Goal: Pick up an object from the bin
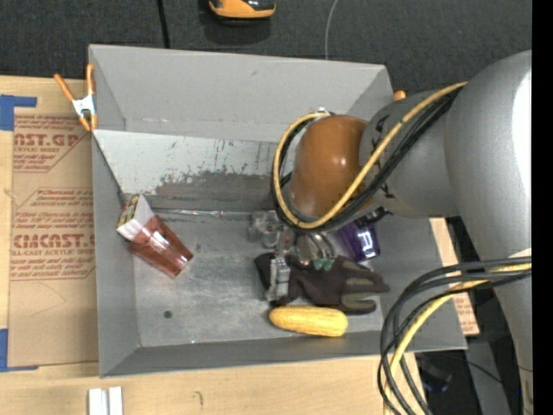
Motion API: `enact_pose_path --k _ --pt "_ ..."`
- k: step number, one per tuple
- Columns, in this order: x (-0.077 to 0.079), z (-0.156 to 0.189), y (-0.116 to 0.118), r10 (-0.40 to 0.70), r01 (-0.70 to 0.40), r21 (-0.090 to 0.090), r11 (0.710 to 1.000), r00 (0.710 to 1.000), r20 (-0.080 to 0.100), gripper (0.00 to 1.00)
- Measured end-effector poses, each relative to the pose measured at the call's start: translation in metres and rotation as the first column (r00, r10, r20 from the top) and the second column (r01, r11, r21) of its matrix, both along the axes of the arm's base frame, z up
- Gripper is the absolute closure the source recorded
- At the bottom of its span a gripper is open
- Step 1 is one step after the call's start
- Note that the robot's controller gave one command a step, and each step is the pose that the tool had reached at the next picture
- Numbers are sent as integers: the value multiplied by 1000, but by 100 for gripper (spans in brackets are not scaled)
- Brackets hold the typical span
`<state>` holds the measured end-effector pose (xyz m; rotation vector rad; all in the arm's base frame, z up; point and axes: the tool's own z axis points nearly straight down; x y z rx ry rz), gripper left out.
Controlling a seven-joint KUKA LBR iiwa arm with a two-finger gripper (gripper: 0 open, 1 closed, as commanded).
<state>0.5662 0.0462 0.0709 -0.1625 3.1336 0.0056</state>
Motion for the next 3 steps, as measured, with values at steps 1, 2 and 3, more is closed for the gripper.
enact_pose_path --k 1,2,3 --pt "-30 -1 -82 213 -213 -2 977 977 -4 100" --pt "-30 -1 -82 213 -213 -2 977 977 -4 100" --pt "-52 198 -83 198 -198 -6 980 980 6 100"
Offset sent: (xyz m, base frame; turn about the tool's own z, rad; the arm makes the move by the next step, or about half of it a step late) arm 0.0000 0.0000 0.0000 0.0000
